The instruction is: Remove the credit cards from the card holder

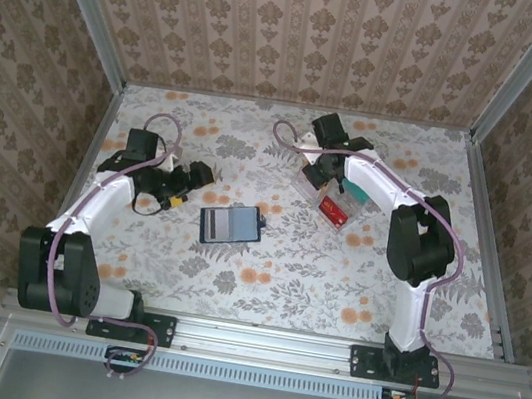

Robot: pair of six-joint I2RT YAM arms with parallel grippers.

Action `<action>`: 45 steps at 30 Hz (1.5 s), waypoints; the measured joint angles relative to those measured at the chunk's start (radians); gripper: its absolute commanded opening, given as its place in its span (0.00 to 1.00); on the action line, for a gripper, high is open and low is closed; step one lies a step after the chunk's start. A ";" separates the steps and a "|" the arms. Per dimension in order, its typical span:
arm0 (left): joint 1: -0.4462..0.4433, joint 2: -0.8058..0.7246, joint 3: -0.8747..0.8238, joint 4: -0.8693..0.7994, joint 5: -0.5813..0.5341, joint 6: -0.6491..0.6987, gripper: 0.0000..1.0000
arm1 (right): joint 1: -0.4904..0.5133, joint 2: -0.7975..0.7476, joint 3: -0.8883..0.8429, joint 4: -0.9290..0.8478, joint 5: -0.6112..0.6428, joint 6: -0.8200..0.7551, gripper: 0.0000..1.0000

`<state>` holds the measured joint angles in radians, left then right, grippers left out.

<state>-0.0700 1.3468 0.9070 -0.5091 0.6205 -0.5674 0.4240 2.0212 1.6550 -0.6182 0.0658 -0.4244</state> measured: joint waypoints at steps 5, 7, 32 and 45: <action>0.000 0.000 -0.006 0.000 0.000 0.000 1.00 | -0.005 0.002 -0.002 0.005 0.003 0.001 0.08; 0.001 0.001 -0.006 0.000 0.000 0.000 1.00 | -0.006 0.002 -0.010 0.015 0.005 0.003 0.10; 0.027 0.000 -0.030 0.000 -0.001 0.000 1.00 | -0.027 -0.079 -0.050 0.043 0.005 0.117 0.46; 0.032 -0.009 -0.073 0.009 -0.007 0.000 1.00 | 0.030 -0.215 -0.125 0.053 -0.101 0.519 0.60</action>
<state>-0.0376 1.3376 0.8341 -0.5003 0.6132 -0.5678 0.4538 1.8061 1.5303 -0.5655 -0.0357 0.0944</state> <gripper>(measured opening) 0.999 0.594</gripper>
